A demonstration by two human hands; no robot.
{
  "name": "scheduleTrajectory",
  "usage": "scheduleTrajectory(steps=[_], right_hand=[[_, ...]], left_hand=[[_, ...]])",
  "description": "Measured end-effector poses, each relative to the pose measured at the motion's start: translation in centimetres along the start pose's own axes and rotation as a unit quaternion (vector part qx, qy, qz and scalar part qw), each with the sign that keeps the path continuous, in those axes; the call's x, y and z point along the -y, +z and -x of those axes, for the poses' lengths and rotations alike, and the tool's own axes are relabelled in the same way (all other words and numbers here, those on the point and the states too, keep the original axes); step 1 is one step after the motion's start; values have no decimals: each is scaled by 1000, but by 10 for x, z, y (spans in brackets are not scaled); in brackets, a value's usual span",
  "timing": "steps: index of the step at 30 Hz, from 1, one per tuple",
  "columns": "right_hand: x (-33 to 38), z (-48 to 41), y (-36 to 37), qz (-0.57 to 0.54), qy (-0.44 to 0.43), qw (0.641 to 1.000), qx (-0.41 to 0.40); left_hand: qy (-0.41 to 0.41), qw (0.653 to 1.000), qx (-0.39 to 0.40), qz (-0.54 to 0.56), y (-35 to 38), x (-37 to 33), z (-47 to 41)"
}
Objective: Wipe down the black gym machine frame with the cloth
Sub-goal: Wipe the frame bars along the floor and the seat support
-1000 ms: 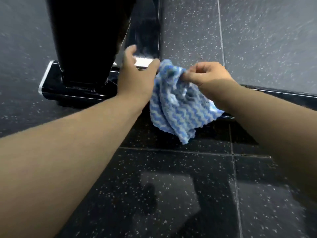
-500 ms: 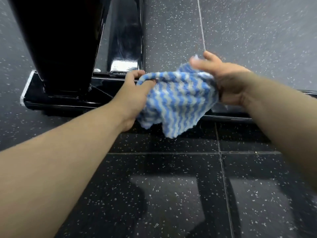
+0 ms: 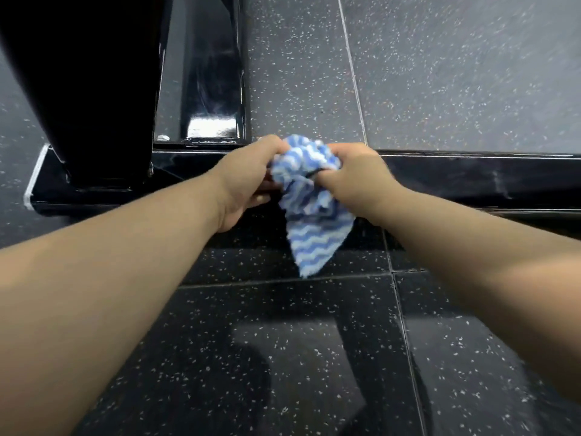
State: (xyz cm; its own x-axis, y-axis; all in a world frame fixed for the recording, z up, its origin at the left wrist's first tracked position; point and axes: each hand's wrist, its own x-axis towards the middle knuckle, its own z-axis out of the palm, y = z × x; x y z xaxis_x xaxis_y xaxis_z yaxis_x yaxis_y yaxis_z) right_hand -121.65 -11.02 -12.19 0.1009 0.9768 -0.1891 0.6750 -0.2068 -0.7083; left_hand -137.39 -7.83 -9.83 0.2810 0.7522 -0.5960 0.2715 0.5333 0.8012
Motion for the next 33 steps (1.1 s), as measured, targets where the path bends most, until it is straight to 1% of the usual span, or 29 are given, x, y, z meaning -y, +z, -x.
scheduleTrajectory(steps=[1,2,3,4,5,6,8,9,12,14,15,17,19,21,23,24,25,26,28,30,32,33], right_hand=[[-11,-5,-9,87,21,993,-75],[-24,-8,-18,151,51,981,-113],[-35,-8,-23,196,85,970,-115],[-43,-7,-23,221,115,964,-94],[-47,-6,-18,231,131,962,-64],[-45,-3,-9,235,131,962,-37],[-31,-3,18,254,77,964,-2],[-20,-4,32,274,39,961,16],[1,-3,55,311,-69,947,45],[-7,3,49,323,-105,938,66],[-19,7,41,334,-101,935,66],[-44,18,18,358,-61,931,28],[-66,28,-3,385,16,922,-25],[-73,30,-9,389,117,913,-48],[-65,22,3,365,168,913,-66],[-58,17,10,347,169,920,-73],[-48,9,19,332,146,929,-73],[-39,3,26,320,102,940,-60],[-23,-8,39,307,-4,951,-19],[-17,-8,41,313,-72,947,16],[-33,3,31,321,-76,944,11],[-44,10,22,318,-61,946,-4]], left_hand=[[33,996,-60,-62,-5,4,-5],[67,977,-121,-165,-12,9,-10],[91,940,-152,-292,-20,13,-12],[108,901,-148,-394,-29,19,-15],[125,872,-128,-455,-36,26,-19],[144,853,-108,-490,-42,33,-22],[174,835,-91,-514,-50,44,-28],[180,834,-93,-513,-54,49,-29],[208,838,-139,-486,-59,52,-31],[217,832,-146,-490,-62,52,-28],[215,828,-141,-498,-62,53,-26],[205,820,-134,-518,-58,52,-24],[212,800,-142,-543,-51,48,-24],[233,781,-130,-565,-42,44,-26],[226,787,-103,-565,-36,40,-28],[214,792,-91,-565,-31,41,-29],[202,794,-84,-567,-31,41,-29],[193,791,-75,-576,-31,42,-29],[186,771,-51,-607,-34,41,-28],[178,752,-33,-634,-38,36,-25],[163,740,-28,-652,-39,28,-24],[158,736,-28,-658,-39,23,-24]])
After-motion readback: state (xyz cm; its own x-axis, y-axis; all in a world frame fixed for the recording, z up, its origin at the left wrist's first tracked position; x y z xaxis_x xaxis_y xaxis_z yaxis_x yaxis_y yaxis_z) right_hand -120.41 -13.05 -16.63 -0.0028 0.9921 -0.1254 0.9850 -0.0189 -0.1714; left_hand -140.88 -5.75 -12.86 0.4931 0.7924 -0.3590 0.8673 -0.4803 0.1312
